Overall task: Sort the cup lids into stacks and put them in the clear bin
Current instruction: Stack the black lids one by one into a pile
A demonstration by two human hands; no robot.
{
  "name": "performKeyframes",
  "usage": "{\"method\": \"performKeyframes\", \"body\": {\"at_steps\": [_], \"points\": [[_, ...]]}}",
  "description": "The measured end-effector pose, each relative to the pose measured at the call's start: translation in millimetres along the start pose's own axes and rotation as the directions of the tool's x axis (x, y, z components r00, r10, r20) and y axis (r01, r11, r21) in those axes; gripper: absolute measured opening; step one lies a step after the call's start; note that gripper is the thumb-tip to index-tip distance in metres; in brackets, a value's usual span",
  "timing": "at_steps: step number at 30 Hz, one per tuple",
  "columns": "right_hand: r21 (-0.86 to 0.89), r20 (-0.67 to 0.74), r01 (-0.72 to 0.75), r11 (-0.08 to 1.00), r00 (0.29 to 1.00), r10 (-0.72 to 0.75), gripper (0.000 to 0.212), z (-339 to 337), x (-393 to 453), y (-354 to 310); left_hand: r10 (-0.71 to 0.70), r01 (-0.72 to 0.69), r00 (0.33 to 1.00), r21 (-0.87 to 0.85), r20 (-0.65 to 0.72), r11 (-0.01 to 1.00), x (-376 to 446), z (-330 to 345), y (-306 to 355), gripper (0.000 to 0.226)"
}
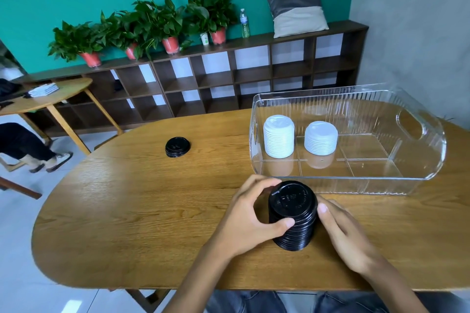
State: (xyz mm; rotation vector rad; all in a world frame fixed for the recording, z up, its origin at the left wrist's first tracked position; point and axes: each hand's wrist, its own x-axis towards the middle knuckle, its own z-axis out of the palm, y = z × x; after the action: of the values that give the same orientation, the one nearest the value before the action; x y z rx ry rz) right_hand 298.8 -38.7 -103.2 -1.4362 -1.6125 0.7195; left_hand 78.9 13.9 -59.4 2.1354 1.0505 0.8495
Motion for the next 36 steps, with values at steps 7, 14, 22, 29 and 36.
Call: {"method": "performKeyframes", "body": {"at_steps": [7,14,22,29,36], "points": [[0.028,0.027,-0.006,1.0,1.0,0.005,0.053,-0.5,1.5,4.9,-0.01,0.007,0.999,0.051,0.047,0.999,1.6,-2.9,5.1,0.063],[0.084,0.043,-0.02,0.996,0.999,0.017,0.051,-0.7,2.1,8.5,-0.019,0.015,0.997,0.061,0.076,0.998,4.9,-3.7,7.5,0.063],[0.101,0.046,-0.023,0.995,0.999,0.018,0.051,-1.6,1.2,5.6,-0.007,0.003,0.997,0.054,0.079,0.999,5.4,-2.7,5.3,0.063],[0.072,0.02,-0.028,0.997,0.999,0.026,0.05,-1.0,-0.1,2.7,0.01,-0.011,0.999,0.031,0.053,0.999,4.4,-2.8,5.5,0.061],[0.078,0.017,-0.024,0.997,1.0,0.023,0.049,-2.3,-0.4,-0.7,0.022,-0.025,0.999,0.064,0.049,0.998,6.1,-2.5,4.2,0.062]]}}
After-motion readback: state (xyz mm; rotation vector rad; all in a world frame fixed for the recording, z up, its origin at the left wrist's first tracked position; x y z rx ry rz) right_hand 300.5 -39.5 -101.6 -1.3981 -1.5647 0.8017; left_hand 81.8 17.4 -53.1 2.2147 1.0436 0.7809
